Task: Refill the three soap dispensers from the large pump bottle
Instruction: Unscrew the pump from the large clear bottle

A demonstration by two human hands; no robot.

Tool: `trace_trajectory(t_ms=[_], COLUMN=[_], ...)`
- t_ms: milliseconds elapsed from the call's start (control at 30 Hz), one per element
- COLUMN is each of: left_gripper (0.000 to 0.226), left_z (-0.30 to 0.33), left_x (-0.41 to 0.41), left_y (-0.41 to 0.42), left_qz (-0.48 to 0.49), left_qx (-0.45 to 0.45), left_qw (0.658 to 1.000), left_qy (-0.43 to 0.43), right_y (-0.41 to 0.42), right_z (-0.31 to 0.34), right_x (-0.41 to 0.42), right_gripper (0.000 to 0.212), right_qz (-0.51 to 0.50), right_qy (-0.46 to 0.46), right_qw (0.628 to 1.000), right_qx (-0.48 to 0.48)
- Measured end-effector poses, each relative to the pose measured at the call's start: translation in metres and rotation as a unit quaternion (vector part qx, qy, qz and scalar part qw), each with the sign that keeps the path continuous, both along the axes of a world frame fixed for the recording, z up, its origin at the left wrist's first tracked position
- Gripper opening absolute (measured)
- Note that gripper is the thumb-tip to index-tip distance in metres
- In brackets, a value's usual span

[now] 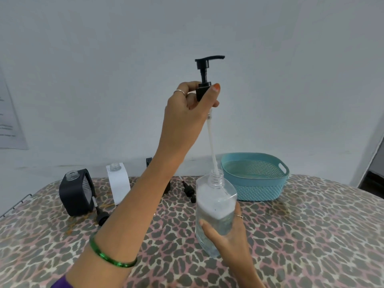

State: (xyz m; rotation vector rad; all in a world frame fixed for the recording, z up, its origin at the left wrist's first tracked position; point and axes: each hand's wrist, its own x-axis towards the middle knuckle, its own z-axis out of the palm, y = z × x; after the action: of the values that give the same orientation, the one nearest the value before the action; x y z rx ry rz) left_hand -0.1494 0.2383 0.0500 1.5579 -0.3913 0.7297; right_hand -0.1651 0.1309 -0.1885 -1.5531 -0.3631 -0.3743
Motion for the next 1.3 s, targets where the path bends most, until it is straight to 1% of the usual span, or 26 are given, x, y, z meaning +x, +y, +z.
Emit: trace_trajectory(t_ms=[100,233,300,400,467,533,667,733,900,1000,1067,1167,1300], left_gripper=[0.021,0.026,0.026,0.016,0.014,0.014,0.016,0.022,0.028,0.026,0.026,0.026,0.02], left_z=[0.004,0.006,0.009,0.012,0.014,0.015,0.019,0.021,0.026,0.029,0.033,0.04,0.045], left_x=[0.001,0.003,0.001,0.001,0.0,0.0,-0.001,-0.002,-0.007,-0.012,-0.014,-0.014,-0.017], left_y=[0.001,0.001,0.0,-0.002,-0.003,-0.004,-0.003,-0.002,-0.003,-0.004,-0.002,0.007,0.036], left_qz=[0.033,0.08,0.077,0.095,0.091,0.08,0.088,0.088,0.112,0.154,0.153,0.135,0.157], left_qx=[0.032,0.056,0.053,0.073,0.072,0.068,0.066,0.069,0.094,0.112,0.103,0.066,0.0], left_qw=[0.999,0.995,0.996,0.993,0.993,0.994,0.994,0.994,0.989,0.981,0.981,0.986,0.984], left_qy=[-0.004,-0.005,0.0,-0.011,0.0,0.015,0.013,0.017,-0.001,-0.04,-0.062,-0.078,-0.088], right_y=[-0.001,-0.001,-0.001,-0.001,-0.001,-0.001,-0.002,-0.002,-0.002,-0.001,-0.001,-0.002,-0.002], right_z=[0.0,-0.001,-0.002,-0.004,-0.004,-0.004,-0.007,-0.007,-0.004,-0.002,0.0,0.0,-0.002], right_x=[0.0,0.001,0.001,0.002,0.002,0.002,0.002,0.002,0.001,-0.001,-0.001,-0.002,-0.003], right_gripper=[0.074,0.075,0.076,0.077,0.077,0.078,0.083,0.087,0.081,0.079,0.076,0.077,0.079], right_qz=[-0.003,0.0,0.003,0.004,0.003,0.003,0.011,0.008,0.009,0.013,0.011,0.015,0.026], right_qy=[-0.004,-0.001,-0.001,0.001,0.002,0.006,0.01,0.016,0.015,0.016,0.008,0.007,0.014], right_qw=[1.0,1.0,1.0,1.0,1.0,1.0,1.0,1.0,1.0,1.0,1.0,1.0,1.0], right_qx=[-0.001,-0.002,-0.004,-0.002,-0.002,-0.003,0.001,-0.001,0.0,0.004,-0.003,0.001,0.005])
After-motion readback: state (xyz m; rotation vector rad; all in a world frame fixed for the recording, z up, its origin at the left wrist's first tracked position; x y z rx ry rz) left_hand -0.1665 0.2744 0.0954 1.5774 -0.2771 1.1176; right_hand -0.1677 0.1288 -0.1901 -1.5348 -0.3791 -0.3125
